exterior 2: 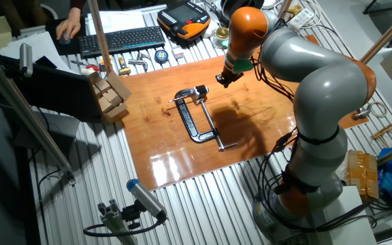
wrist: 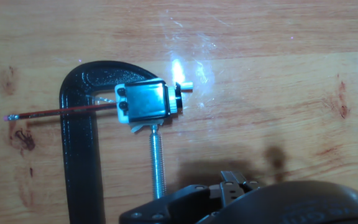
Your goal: Sharpen the pencil with a pencil sharpener
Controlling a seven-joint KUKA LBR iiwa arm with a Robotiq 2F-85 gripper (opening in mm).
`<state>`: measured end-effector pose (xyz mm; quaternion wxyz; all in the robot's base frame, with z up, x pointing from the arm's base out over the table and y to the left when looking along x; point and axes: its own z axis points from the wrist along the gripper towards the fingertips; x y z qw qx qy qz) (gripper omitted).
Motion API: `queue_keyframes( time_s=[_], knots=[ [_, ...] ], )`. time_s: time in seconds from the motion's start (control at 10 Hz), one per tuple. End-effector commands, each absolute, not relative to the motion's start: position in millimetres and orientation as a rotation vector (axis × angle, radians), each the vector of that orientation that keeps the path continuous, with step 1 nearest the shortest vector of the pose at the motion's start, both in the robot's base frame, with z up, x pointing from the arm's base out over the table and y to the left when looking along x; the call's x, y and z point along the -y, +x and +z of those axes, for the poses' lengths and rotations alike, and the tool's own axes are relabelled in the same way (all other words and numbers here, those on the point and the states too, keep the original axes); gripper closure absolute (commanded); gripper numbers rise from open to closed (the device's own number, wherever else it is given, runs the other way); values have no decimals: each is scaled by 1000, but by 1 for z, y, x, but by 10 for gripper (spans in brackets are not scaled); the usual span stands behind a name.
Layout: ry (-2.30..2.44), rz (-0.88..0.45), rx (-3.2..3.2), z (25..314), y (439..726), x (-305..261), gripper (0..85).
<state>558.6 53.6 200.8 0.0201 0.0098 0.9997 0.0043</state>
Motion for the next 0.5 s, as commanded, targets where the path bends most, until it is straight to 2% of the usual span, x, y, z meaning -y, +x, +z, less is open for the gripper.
queue_keyframes(
  time_s=[0.0, 0.4],
  knots=[
    [28, 10, -3098, 200, 557, -52, 850],
    [33, 13, -3092, 197, 556, -50, 850]
  ],
)
